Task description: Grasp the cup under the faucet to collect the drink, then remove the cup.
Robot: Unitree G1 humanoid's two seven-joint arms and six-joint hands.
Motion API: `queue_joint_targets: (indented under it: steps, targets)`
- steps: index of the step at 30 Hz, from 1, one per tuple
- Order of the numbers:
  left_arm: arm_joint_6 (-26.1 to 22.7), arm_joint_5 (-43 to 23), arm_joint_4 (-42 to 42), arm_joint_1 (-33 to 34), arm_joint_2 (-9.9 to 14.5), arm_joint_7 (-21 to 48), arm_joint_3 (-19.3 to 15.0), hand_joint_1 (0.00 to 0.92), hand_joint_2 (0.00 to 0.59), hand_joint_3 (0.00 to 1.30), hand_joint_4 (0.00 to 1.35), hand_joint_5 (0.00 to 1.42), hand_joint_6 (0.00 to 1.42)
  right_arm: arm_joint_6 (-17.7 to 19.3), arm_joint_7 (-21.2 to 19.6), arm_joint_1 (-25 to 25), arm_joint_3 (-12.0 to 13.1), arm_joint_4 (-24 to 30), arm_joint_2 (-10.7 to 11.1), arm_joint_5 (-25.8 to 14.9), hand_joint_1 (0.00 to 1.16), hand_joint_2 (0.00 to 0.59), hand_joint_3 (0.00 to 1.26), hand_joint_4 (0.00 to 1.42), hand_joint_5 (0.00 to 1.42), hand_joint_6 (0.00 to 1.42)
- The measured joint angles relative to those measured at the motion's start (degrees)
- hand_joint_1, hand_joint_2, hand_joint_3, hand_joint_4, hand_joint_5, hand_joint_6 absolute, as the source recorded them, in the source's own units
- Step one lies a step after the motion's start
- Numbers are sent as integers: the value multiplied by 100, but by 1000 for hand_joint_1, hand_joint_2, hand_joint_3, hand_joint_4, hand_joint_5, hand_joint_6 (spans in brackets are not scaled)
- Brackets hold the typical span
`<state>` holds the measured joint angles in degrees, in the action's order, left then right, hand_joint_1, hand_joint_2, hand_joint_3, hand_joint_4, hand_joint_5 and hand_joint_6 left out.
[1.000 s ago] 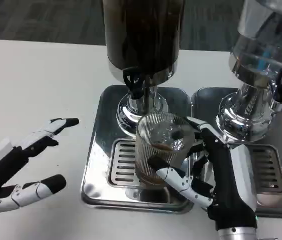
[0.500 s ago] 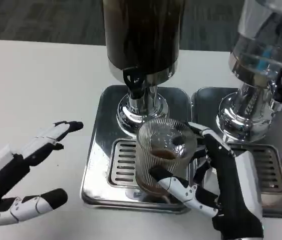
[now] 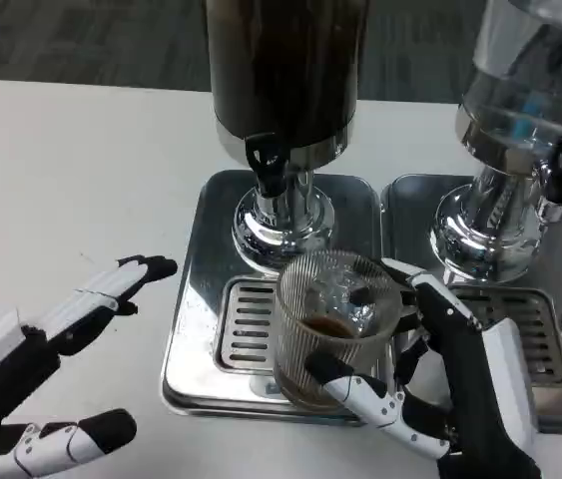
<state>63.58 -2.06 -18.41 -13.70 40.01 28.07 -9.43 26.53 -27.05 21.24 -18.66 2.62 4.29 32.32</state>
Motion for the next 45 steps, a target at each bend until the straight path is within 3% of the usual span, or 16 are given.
queue_joint_targets:
  steps: [19, 45]
  targets:
    - [-38, -252, 332, -394, 177, 42, 84, 0, 134, 56, 0, 0, 227, 75, 244, 622, 1, 488, 63, -41, 705, 201, 503, 602, 826, 1107]
    - [-43, -301, 358, -472, 215, 43, 85, 0, 134, 57, 0, 0, 237, 122, 333, 517, 128, 545, 61, -145, 747, 192, 511, 602, 837, 1122]
